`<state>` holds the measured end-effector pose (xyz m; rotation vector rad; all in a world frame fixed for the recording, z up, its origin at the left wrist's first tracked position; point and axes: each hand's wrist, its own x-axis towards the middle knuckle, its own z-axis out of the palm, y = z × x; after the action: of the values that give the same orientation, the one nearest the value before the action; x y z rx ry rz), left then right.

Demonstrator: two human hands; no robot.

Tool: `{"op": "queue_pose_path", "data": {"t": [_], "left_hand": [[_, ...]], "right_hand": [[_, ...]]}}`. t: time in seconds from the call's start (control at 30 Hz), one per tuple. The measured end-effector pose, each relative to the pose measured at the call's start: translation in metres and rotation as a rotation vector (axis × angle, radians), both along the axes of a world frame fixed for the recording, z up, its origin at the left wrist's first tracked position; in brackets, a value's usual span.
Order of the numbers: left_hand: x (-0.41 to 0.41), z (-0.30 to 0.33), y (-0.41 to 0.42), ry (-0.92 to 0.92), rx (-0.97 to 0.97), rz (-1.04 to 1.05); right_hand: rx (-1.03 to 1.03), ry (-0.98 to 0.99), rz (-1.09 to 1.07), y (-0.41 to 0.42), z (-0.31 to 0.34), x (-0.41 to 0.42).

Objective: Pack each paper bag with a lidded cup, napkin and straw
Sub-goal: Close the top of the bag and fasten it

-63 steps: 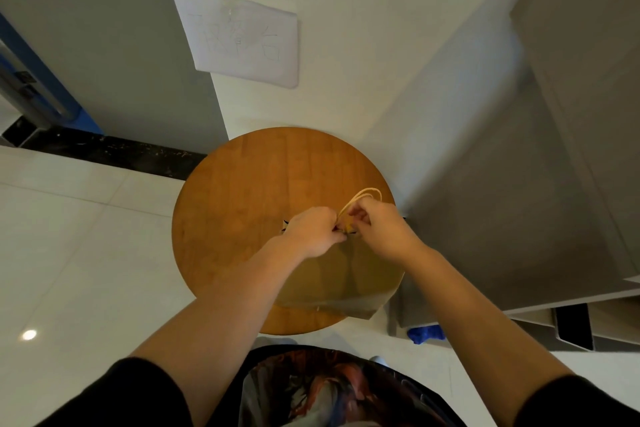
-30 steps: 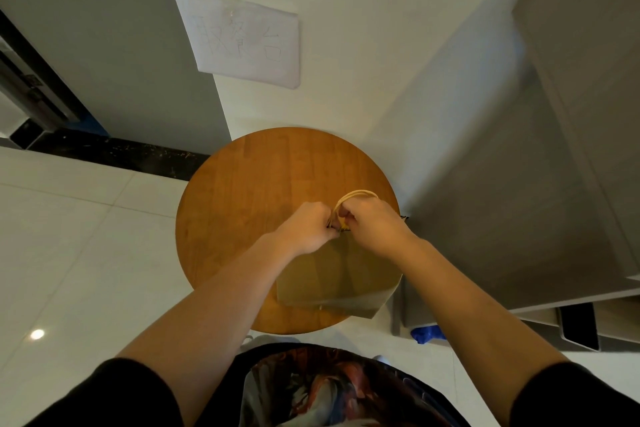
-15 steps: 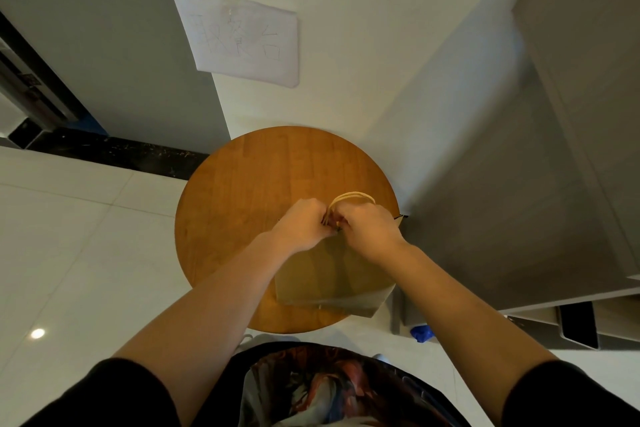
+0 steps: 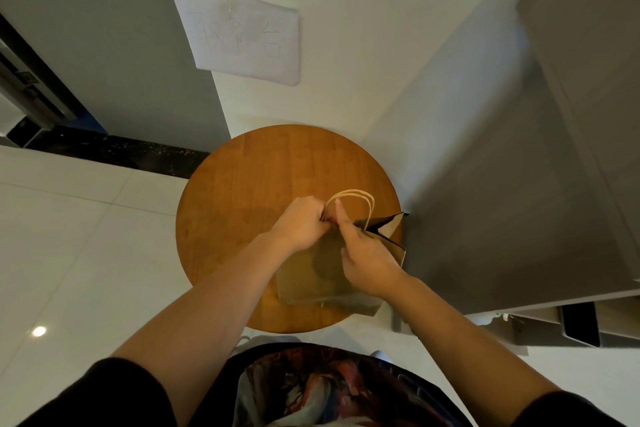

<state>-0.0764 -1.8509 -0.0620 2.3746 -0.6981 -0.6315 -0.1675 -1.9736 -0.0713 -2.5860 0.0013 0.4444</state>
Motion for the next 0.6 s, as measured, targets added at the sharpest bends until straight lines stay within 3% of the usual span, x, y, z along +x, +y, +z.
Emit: {"op": "queue_pose_path", "data": {"t": [0.07, 0.2, 0.3, 0.43, 0.6], "left_hand": [[0.001, -0.001, 0.001, 0.01, 0.012, -0.01], [-0.002, -0.003, 0.0, -0.06, 0.206, -0.155], [-0.002, -0.002, -0.006, -0.159, 0.326, -0.223], [0.011, 0.003, -0.009, -0.187, 0.366, -0.177], [0.047, 0.011, -0.008, -0.191, 0.272, -0.03]], "right_hand": [[-0.007, -0.041, -0.043, -0.008, 0.001, -0.002], [-0.329, -0.02, -0.018, -0.02, 0.004, 0.003], [-0.442, 0.019, -0.014, -0.02, 0.006, 0.013], [-0.452, -0.01, -0.005, -0.027, 0.009, 0.032], [-0.433, -0.107, 0.032, -0.036, 0.028, 0.082]]}}
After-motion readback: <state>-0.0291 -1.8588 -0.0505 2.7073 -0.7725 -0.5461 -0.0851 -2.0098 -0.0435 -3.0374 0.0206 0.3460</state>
